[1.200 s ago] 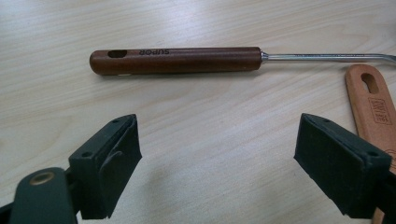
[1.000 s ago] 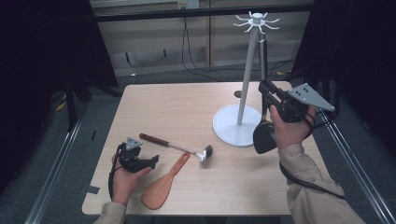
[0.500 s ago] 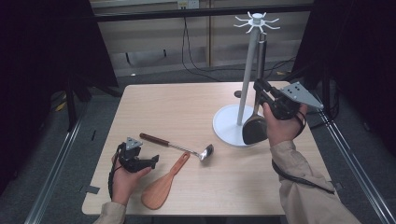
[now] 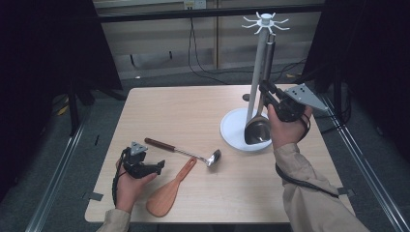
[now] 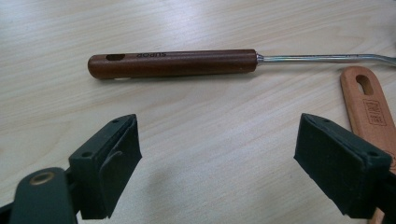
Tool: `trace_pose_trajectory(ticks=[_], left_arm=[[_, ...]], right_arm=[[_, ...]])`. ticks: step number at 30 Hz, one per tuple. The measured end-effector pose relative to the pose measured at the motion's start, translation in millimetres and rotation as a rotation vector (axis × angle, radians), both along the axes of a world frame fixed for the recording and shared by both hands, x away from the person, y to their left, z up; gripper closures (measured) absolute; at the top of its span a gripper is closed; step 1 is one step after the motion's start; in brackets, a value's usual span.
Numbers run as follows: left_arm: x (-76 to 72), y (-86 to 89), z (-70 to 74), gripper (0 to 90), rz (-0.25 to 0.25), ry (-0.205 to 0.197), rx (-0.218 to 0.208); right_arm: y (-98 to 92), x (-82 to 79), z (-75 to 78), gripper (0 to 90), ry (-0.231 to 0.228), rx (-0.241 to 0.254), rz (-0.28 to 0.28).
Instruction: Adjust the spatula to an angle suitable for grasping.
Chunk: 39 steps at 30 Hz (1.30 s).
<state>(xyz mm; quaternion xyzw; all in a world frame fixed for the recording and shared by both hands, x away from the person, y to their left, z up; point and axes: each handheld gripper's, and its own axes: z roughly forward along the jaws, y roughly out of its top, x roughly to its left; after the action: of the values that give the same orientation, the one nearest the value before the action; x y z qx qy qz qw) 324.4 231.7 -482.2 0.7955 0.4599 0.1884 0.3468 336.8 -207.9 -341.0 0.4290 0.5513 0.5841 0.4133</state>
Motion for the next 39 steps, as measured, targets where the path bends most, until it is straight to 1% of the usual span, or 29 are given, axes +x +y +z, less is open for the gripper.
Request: trace_pose_trajectory(ticks=[1, 2, 5, 8, 11, 14, 17, 20, 22, 23, 24, 25, 27, 28, 30, 31, 32, 36, 38, 39], left_arm=[[0.0, -0.3, -0.2, 14.0, 0.002, 0.0, -0.004], [0.1, 0.3, 0.1, 14.0, -0.002, 0.0, 0.005], [0.2, 0.5, 0.4, 14.0, 0.001, -0.003, 0.007], [0.3, 0.5, 0.1, 14.0, 0.002, -0.003, 0.005], [0.4, 0.4, 0.0, 14.0, 0.002, -0.001, 0.004], [0.5, 0.6, 0.4, 14.0, 0.001, -0.002, 0.007], [0.4, 0.7, 0.4, 14.0, 0.002, -0.003, 0.012], [0.5, 0.3, 0.2, 14.0, 0.007, -0.005, 0.004], [0.5, 0.4, 0.2, 14.0, 0.007, -0.004, 0.005], [0.4, 0.2, 0.1, 14.0, 0.006, -0.003, 0.002], [0.5, 0.7, 0.3, 14.0, 0.002, -0.001, 0.008], [0.4, 0.6, 0.1, 14.0, 0.001, 0.0, 0.006], [0.5, 0.6, 0.2, 14.0, 0.0, -0.001, 0.01], [0.3, 0.3, 0.2, 14.0, -0.001, -0.001, 0.008], [0.3, -0.1, 0.5, 14.0, -0.001, -0.005, 0.011], [0.3, -0.3, 0.5, 14.0, 0.0, -0.005, 0.011], [0.4, -0.4, 0.6, 14.0, -0.001, -0.004, 0.011], [0.4, -0.6, 0.8, 14.0, 0.0, -0.006, 0.008], [0.2, -0.6, 0.8, 14.0, 0.0, -0.007, 0.009], [0.3, -0.6, 0.7, 14.0, 0.0, -0.007, 0.008]], right_arm=[[0.4, 0.2, -0.3, 76.1, 0.001, 0.004, -0.001], [0.7, 0.5, -0.5, 76.0, 0.0, 0.006, 0.001], [1.6, 0.9, -1.0, 76.0, -0.006, 0.005, -0.003], [2.4, 0.7, -1.2, 75.9, -0.008, 0.005, -0.014], [3.3, 0.0, -2.1, 75.8, -0.011, 0.013, -0.008], [3.8, -0.5, -2.0, 75.4, -0.013, 0.009, -0.009], [4.6, -1.0, -2.0, 72.9, -0.011, 0.007, -0.008], [5.5, -2.4, -2.2, 70.1, -0.01, 0.006, -0.008], [5.8, -6.3, -0.6, 67.2, -0.025, 0.015, 0.006], [5.8, -6.3, -0.6, 67.2, -0.025, 0.015, 0.006], [6.1, -7.8, 0.1, 66.2, -0.033, 0.016, 0.008], [6.5, -9.9, 1.4, 64.6, -0.042, 0.011, 0.013], [5.7, -14.3, 5.2, 64.4, -0.075, 0.015, 0.015], [2.7, -16.8, 9.2, 65.2, -0.098, 0.033, 0.017], [1.5, -17.4, 10.9, 66.3, -0.105, 0.036, 0.011], [-1.7, -18.0, 14.0, 69.5, -0.128, 0.056, 0.009], [-3.4, -17.8, 15.5, 71.5, -0.137, 0.07, 0.012], [-12.9, -13.9, 23.5, 82.2, -0.17, 0.096, -0.009], [-16.6, -10.4, 26.4, 87.3, -0.18, 0.095, -0.017], [-19.3, -5.2, 30.0, 90.0, -0.19, 0.082, -0.031]])
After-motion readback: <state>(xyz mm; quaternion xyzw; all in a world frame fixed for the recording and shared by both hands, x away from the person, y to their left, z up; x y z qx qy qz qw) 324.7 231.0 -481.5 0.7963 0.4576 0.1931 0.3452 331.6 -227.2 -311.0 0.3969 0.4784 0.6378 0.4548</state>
